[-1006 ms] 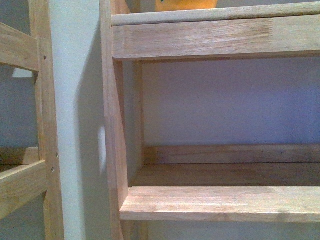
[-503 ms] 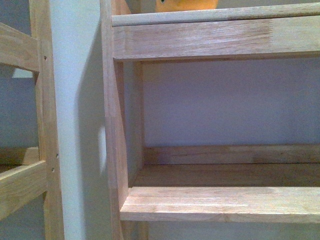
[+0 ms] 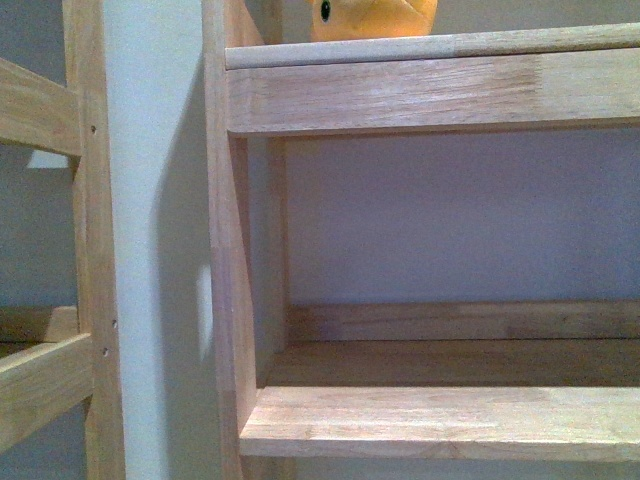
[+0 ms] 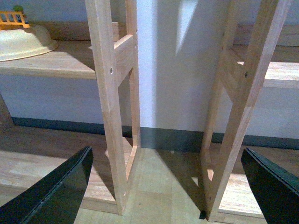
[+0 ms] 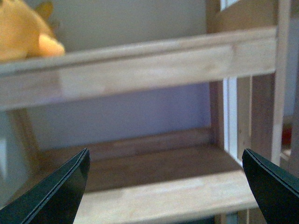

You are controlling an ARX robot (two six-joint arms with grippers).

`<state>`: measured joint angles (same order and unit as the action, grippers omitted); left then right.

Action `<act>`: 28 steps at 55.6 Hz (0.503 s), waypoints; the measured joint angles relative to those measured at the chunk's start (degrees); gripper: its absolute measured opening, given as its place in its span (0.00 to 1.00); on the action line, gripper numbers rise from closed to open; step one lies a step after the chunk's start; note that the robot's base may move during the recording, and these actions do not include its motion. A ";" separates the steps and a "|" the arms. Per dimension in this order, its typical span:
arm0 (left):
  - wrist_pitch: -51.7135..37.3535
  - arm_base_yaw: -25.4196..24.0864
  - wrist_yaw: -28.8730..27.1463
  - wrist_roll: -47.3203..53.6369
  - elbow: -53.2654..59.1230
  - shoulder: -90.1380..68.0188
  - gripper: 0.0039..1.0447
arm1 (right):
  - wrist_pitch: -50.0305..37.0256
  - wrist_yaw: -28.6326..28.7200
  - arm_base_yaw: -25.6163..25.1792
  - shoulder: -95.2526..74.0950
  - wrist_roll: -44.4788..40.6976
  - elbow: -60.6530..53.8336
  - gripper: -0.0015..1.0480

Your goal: Put away toys

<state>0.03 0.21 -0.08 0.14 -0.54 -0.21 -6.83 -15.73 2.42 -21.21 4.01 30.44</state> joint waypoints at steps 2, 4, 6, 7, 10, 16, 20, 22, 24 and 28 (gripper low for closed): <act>0.00 0.00 0.00 0.00 0.00 0.00 0.94 | 1.16 -0.68 1.42 0.55 0.55 -1.40 0.94; 0.00 0.02 0.00 0.00 0.00 0.00 0.94 | 1.77 -1.05 2.56 0.72 0.83 -2.54 0.94; 0.00 0.02 -0.02 0.00 0.00 0.00 0.94 | 2.05 -1.16 3.21 0.72 1.09 -3.34 0.94; 0.00 0.00 -0.02 0.00 0.00 0.00 0.94 | 2.12 -1.25 3.41 0.70 1.20 -3.72 0.94; 0.00 0.00 0.00 0.00 0.00 0.00 0.94 | 2.23 -1.22 3.61 0.59 1.22 -4.09 0.94; 0.00 0.00 -0.02 0.00 0.00 0.00 0.94 | 2.54 -0.59 3.61 0.94 1.36 -3.96 0.93; 0.00 0.00 0.00 0.00 0.00 0.00 0.94 | 11.13 9.18 0.00 1.92 -0.87 -2.34 0.83; 0.00 0.02 0.00 0.00 0.00 0.00 0.94 | 13.68 12.33 -1.25 2.80 -1.55 -2.97 0.78; 0.00 0.02 -0.04 0.00 0.00 0.00 0.94 | 14.40 14.32 -1.62 3.65 -2.05 -4.15 0.74; 0.00 0.00 -0.02 0.00 0.00 0.00 0.94 | 14.14 15.45 -1.95 5.01 -2.64 -6.71 0.64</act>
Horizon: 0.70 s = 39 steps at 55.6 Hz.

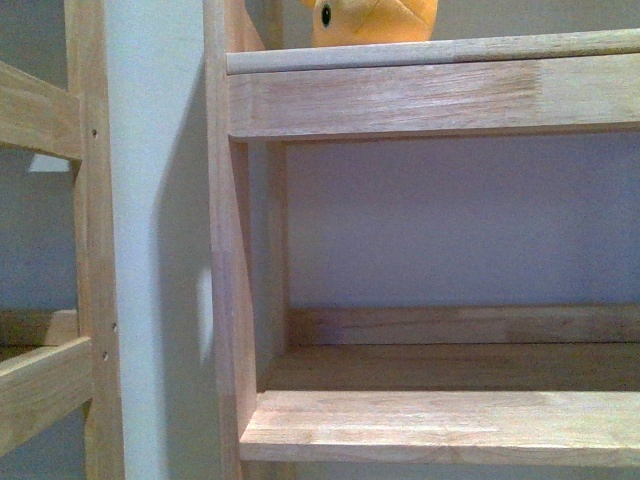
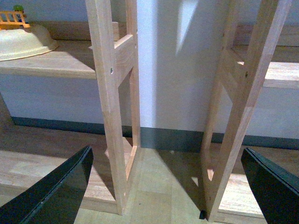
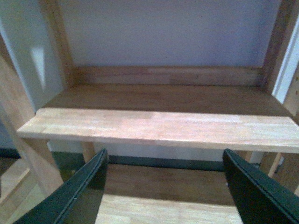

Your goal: Put away toys

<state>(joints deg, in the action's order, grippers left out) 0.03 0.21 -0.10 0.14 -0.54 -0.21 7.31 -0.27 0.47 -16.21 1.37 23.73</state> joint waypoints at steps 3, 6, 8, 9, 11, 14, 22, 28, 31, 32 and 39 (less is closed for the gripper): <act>0.00 0.02 0.00 0.00 0.00 0.00 0.94 | -0.59 0.11 -0.09 0.90 -0.24 -1.73 0.57; 0.00 0.00 0.00 0.00 0.00 0.00 0.94 | -1.44 0.11 -0.13 2.21 -0.61 -4.13 0.48; 0.00 0.02 0.00 0.00 0.00 0.00 0.94 | -2.08 0.13 -0.20 3.23 -0.79 -5.92 0.39; 0.00 0.00 0.00 0.00 0.00 0.00 0.94 | -2.34 0.13 -0.22 3.63 -0.81 -6.58 0.36; 0.00 0.00 0.00 0.00 0.00 0.00 0.94 | -2.86 0.13 -0.24 4.50 -0.87 -8.13 0.28; 0.00 0.00 0.00 0.00 0.00 0.00 0.94 | -3.52 0.13 -0.24 5.49 -0.96 -9.79 0.18; 0.00 0.00 0.00 0.00 0.00 0.00 0.94 | -5.11 0.13 -0.24 8.22 -1.14 -14.05 0.03; 0.00 0.00 0.00 0.00 0.00 0.00 0.94 | -5.57 0.13 -0.24 9.29 -1.16 -15.69 0.03; 0.00 0.00 0.00 0.00 0.00 0.00 0.94 | -5.81 0.13 -0.24 9.77 -1.16 -16.35 0.03; 0.00 0.00 0.00 0.00 0.00 0.00 0.94 | -5.84 0.13 -0.24 9.88 -1.14 -16.46 0.03; 0.00 0.00 0.02 0.00 0.00 0.00 0.94 | -6.16 0.13 -0.24 10.80 -1.16 -17.77 0.03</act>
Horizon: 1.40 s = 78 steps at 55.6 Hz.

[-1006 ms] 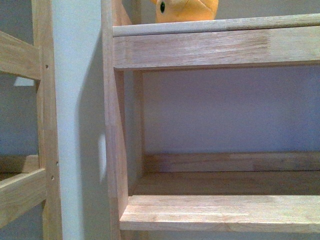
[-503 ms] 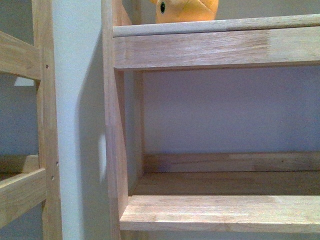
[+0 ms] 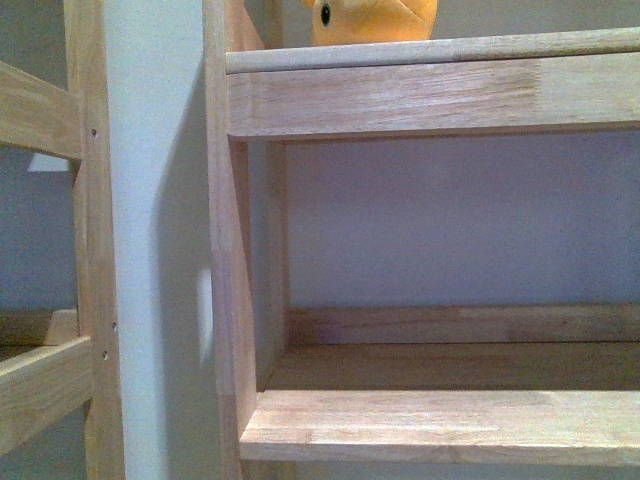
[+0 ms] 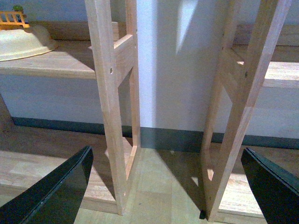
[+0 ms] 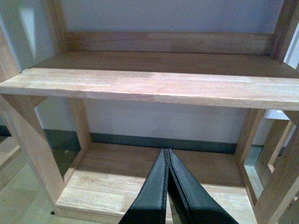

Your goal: Put away toys

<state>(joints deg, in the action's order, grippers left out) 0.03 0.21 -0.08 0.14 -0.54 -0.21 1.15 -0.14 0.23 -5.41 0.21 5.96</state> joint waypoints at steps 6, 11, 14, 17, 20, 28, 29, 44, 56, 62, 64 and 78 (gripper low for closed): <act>0.00 0.00 -0.02 0.00 0.00 0.00 0.94 | -0.24 0.00 0.00 0.81 0.00 -1.05 0.03; 0.00 0.00 -0.02 0.00 0.00 0.00 0.94 | -0.42 0.00 -0.02 1.31 0.00 -1.57 0.03; 0.00 0.00 -0.02 0.00 0.00 0.00 0.94 | -0.42 0.00 -0.02 1.62 0.00 -1.90 0.03; 0.00 0.02 0.00 0.00 0.00 0.00 0.94 | -0.46 0.00 -0.02 1.81 0.00 -2.12 0.03; 0.00 0.00 -0.02 0.00 0.00 0.00 0.94 | -0.61 0.00 -0.04 2.10 0.00 -2.43 0.03; 0.00 0.02 0.00 0.00 0.00 0.00 0.94 | -0.70 0.00 -0.04 2.64 0.00 -3.30 0.03; 0.00 0.02 -0.02 0.00 0.00 0.00 0.94 | -0.74 0.00 -0.04 2.82 0.00 -3.48 0.03; 0.00 0.00 -0.04 0.00 0.00 0.00 0.94 | -0.90 0.09 -0.09 4.96 0.00 -5.18 0.03; 0.00 0.00 -0.02 0.00 0.00 0.00 0.94 | -0.90 0.07 -0.09 4.98 -0.04 -5.18 0.29; 0.00 0.00 -0.02 0.00 0.00 0.00 0.94 | -0.90 0.04 -0.09 4.98 -0.04 -5.18 0.44; 0.00 0.00 -0.02 0.00 0.00 0.00 0.94 | -0.90 0.07 -0.09 4.98 -0.04 -5.18 0.49; 0.00 0.00 -0.02 0.00 0.00 0.00 0.94 | -0.90 0.07 -0.09 4.98 -0.04 -5.18 0.86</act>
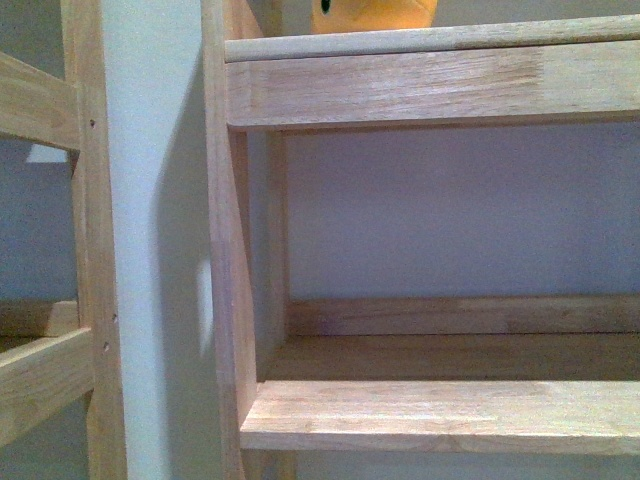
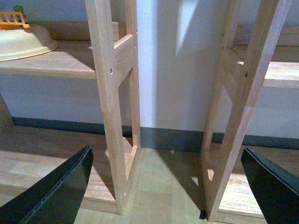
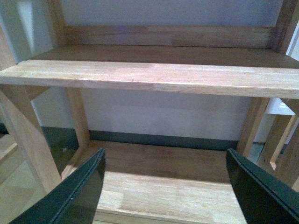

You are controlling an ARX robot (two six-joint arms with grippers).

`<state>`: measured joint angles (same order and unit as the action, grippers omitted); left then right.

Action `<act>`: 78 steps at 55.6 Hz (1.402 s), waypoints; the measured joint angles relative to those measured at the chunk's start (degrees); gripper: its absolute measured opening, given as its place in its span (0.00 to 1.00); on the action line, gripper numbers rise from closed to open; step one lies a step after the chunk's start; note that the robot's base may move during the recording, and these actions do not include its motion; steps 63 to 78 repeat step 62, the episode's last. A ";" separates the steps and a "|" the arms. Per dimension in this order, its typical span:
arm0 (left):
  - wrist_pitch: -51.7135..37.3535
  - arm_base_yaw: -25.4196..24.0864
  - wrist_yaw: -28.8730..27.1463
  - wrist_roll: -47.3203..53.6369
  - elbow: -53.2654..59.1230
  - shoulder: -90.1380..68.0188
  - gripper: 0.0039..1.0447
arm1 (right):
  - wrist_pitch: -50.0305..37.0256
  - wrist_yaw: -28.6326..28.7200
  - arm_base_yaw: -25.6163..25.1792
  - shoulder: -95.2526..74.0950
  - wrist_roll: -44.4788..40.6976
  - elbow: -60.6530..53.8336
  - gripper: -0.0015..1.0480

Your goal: Put away toys

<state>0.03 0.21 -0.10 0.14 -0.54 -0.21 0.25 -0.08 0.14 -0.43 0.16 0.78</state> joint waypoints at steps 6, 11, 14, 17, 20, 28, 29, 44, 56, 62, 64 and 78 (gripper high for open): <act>0.00 0.00 0.00 0.00 0.00 0.00 0.94 | 0.00 0.00 0.00 0.00 0.02 0.00 0.95; 0.00 0.00 0.00 0.00 0.00 0.00 0.94 | 0.00 0.00 0.00 0.00 0.00 0.00 0.94; 0.00 0.00 0.00 0.00 0.00 0.00 0.94 | 0.00 0.00 0.00 0.00 0.02 0.00 0.94; 0.00 0.00 0.00 0.00 0.00 0.00 0.94 | 0.00 0.00 0.00 0.00 0.02 0.00 0.94; 0.00 0.00 0.00 0.00 0.00 0.00 0.94 | 0.00 0.00 0.00 0.00 0.02 0.00 0.94; 0.00 0.00 0.00 0.00 0.00 0.00 0.94 | 0.00 0.00 0.00 0.00 0.02 0.00 0.94; 0.00 0.00 0.00 0.00 0.00 0.00 0.94 | 0.00 0.00 0.00 0.00 0.02 0.00 0.94; 0.00 0.00 0.00 0.00 0.00 0.00 0.94 | 0.00 0.00 0.00 0.00 0.02 0.00 0.94; 0.00 0.00 0.00 0.00 0.00 0.00 0.94 | 0.00 0.00 0.00 0.00 0.02 0.00 0.94; 0.00 0.00 0.00 0.00 0.00 0.00 0.94 | 0.00 0.00 0.00 0.00 0.02 0.00 0.94; 0.00 0.00 0.00 0.00 0.00 0.00 0.94 | 0.00 0.00 0.00 0.00 0.02 0.00 0.94; 0.00 0.00 0.00 0.00 0.00 0.00 0.94 | 0.00 0.00 0.00 0.00 0.02 0.00 0.94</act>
